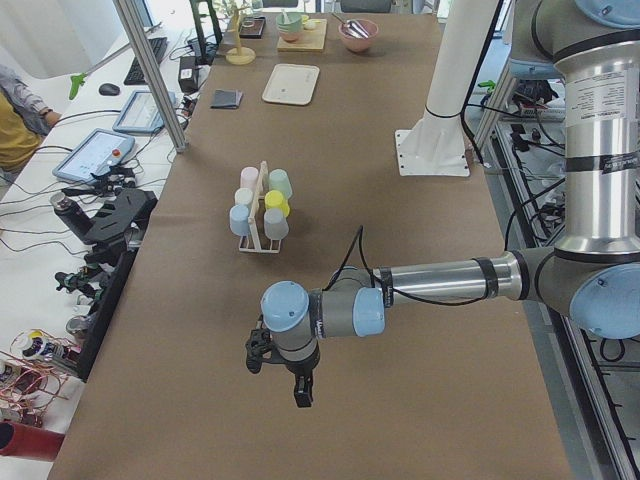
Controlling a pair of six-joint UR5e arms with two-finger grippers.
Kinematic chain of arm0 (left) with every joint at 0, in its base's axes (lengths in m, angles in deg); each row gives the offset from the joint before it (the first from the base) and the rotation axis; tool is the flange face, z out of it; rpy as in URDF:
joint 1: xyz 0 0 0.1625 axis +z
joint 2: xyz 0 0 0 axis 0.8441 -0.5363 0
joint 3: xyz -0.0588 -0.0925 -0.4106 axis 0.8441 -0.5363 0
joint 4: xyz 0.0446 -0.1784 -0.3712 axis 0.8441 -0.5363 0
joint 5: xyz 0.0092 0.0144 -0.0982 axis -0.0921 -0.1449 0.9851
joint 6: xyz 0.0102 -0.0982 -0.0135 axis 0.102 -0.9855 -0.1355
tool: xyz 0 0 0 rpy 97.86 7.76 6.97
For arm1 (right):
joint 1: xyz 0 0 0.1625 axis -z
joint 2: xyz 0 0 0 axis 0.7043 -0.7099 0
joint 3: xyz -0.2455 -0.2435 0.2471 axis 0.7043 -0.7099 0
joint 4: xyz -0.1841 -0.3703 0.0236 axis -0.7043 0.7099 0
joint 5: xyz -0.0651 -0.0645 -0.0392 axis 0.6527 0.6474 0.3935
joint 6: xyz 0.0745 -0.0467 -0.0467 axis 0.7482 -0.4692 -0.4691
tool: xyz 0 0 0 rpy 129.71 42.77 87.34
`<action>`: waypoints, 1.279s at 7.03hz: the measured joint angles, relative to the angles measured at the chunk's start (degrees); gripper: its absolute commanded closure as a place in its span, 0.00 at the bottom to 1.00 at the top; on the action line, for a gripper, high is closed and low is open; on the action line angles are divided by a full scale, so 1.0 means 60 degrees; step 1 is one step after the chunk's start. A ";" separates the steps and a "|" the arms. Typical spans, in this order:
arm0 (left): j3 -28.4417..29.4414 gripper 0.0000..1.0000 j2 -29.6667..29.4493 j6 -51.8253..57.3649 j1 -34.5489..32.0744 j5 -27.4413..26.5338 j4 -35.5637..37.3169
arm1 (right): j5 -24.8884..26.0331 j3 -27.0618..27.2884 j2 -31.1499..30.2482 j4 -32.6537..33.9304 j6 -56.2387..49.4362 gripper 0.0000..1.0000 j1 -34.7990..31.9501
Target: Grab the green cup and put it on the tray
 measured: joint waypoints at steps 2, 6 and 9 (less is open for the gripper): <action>-0.0004 0.02 -0.0013 0.0003 0.0000 0.0000 -0.0016 | -0.0028 0.0045 0.0056 0.0003 -0.0006 0.00 0.0000; 0.0040 0.02 0.0002 -0.0030 0.0000 0.0024 -0.0504 | -0.0170 0.0142 0.0116 0.0000 0.0032 0.00 0.0000; -0.0047 0.02 0.0010 -0.0667 -0.0002 0.0849 -0.1088 | -0.0323 0.0212 0.0144 -0.0013 0.0104 0.00 0.0000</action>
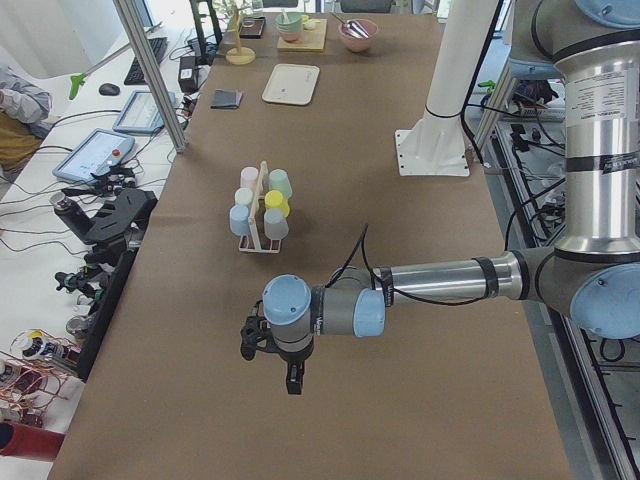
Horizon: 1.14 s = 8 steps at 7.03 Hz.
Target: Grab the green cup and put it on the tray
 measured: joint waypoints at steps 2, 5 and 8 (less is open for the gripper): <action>-0.0082 0.02 -0.0017 -0.0336 -0.0002 0.0122 -0.0134 | 0.0012 -0.0062 -0.0015 0.0008 0.0005 0.00 0.0000; -0.0114 0.02 -0.0002 -0.0385 -0.0004 0.0106 -0.0787 | 0.0007 -0.0076 -0.0045 0.0013 0.0008 0.00 0.0000; -0.0063 0.02 0.0009 -0.0371 0.0000 0.0103 -0.0885 | 0.0016 -0.0037 0.0003 -0.0004 -0.0014 0.00 0.0004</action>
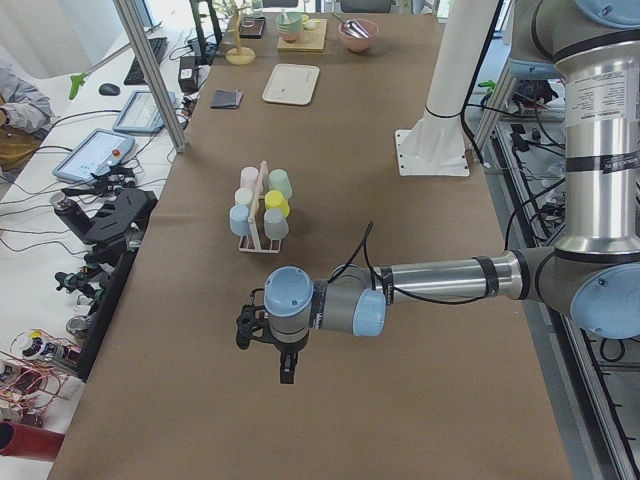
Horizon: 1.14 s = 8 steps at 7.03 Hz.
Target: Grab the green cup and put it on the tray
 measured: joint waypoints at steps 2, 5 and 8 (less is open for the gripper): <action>0.0302 0.02 0.0008 0.0005 0.0001 0.0010 -0.0103 | -0.0049 -0.0007 0.0011 0.0002 -0.0074 0.00 0.0008; 0.0528 0.02 -0.0116 -0.0001 0.0001 -0.0055 -0.0279 | -0.0135 -0.0175 0.0107 0.0088 -0.0113 0.00 0.0047; 0.0463 0.02 -0.1083 0.0004 0.0272 -0.0097 0.0171 | -0.0688 -0.0011 0.0133 0.0048 0.0150 0.00 0.0077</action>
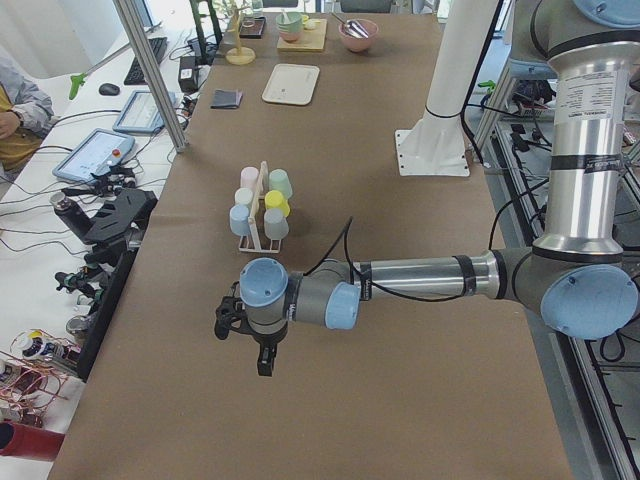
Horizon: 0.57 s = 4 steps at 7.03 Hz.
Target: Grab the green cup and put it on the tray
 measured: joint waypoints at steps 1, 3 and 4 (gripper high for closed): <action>-0.0348 0.02 -0.0172 0.0009 0.0132 -0.0101 0.0170 | -0.0400 -0.0040 0.0214 0.0005 0.0439 0.00 0.0074; -0.1055 0.02 -0.0220 0.0021 0.0291 -0.0480 0.0331 | -0.1039 -0.0013 0.0815 0.0014 0.2312 0.00 0.0603; -0.1326 0.02 -0.0222 0.0016 0.0433 -0.0568 0.0694 | -0.1066 0.0059 0.0919 -0.0015 0.2854 0.00 0.0987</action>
